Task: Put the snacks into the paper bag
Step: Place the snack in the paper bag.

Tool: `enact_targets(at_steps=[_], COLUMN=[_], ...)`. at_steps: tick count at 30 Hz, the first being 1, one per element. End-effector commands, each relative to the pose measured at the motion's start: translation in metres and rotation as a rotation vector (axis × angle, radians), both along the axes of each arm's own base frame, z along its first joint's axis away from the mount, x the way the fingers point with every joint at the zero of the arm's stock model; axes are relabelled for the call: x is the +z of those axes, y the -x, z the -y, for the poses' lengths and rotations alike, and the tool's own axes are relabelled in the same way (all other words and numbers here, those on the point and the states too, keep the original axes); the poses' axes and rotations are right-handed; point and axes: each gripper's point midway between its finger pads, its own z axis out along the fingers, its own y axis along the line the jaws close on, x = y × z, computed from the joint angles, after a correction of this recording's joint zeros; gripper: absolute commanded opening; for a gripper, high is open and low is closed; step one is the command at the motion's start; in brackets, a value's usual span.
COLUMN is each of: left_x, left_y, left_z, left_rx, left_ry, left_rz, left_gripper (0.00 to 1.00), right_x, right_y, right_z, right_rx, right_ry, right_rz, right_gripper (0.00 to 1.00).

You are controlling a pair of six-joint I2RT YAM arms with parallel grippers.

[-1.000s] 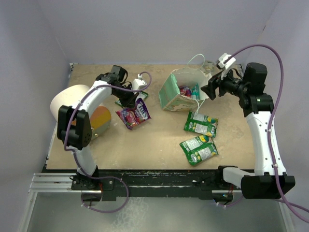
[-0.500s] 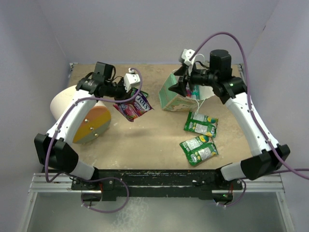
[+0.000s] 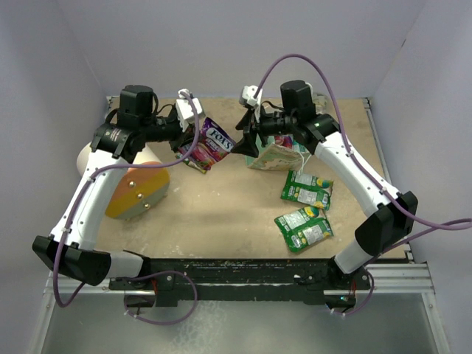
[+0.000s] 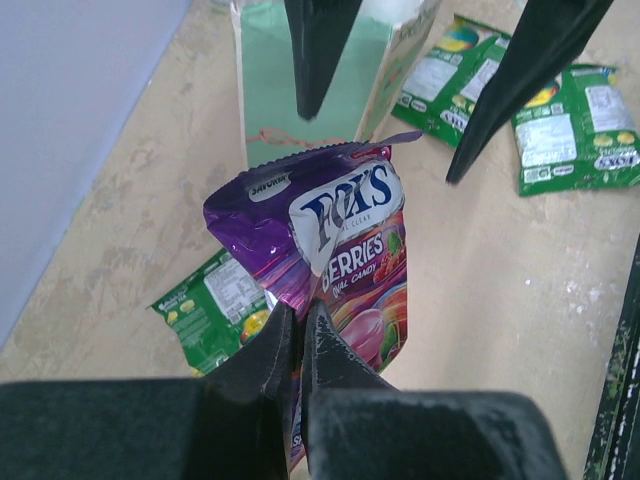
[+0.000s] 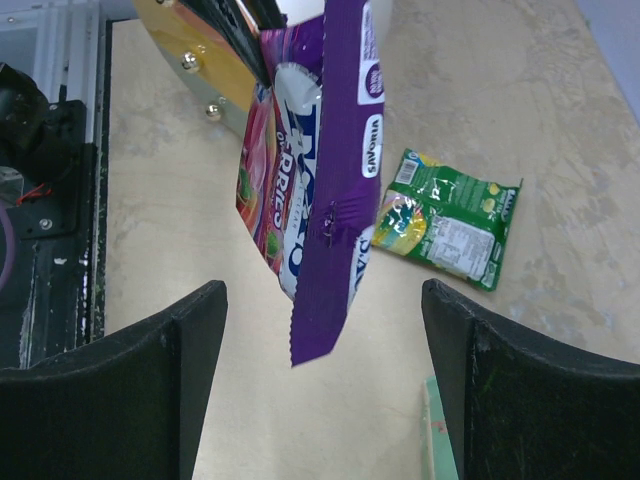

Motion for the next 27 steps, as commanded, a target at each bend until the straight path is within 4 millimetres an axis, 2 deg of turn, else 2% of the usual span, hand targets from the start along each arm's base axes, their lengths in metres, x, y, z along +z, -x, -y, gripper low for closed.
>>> enact_targets(at_steps=[1,8,15,21,22,24,25,27], left_x=[0.055,0.046,0.041,0.038,0.038,0.038,0.037,0.036], left_y=[0.011,0.014,0.016,0.012,0.012,0.012,0.012,0.013], left_z=[0.011,0.014,0.017,0.013,0.012,0.01,0.009,0.006], left_rx=[-0.043,-0.056,-0.062,-0.017,-0.01,-0.001,0.002,0.012], left_ry=[0.12,0.139,0.162,0.163,0.162,0.16,0.16,0.16], left_rz=[0.112,0.074,0.049,0.041,0.044,0.047,0.048,0.046], left_gripper=[0.0,0.0,0.0,0.0,0.0,0.09,0.17,0.42], right_x=[0.024,0.028,0.028,0.036,0.036,0.038,0.04,0.044], right_y=[0.001,0.001,0.005,0.011,0.011,0.013,0.015,0.017], right_z=[-0.01,-0.018,-0.022,-0.019,-0.018,-0.015,-0.014,-0.01], right_rx=[0.021,0.036,0.036,0.037,0.032,0.026,0.026,0.018], right_ry=[-0.069,-0.113,-0.139,-0.146,-0.145,-0.146,-0.147,-0.146], right_rz=[0.032,-0.024,-0.103,-0.089,-0.083,-0.072,-0.065,-0.044], right_gripper=[0.77,0.59,0.24,0.01,0.0,0.0,0.0,0.0])
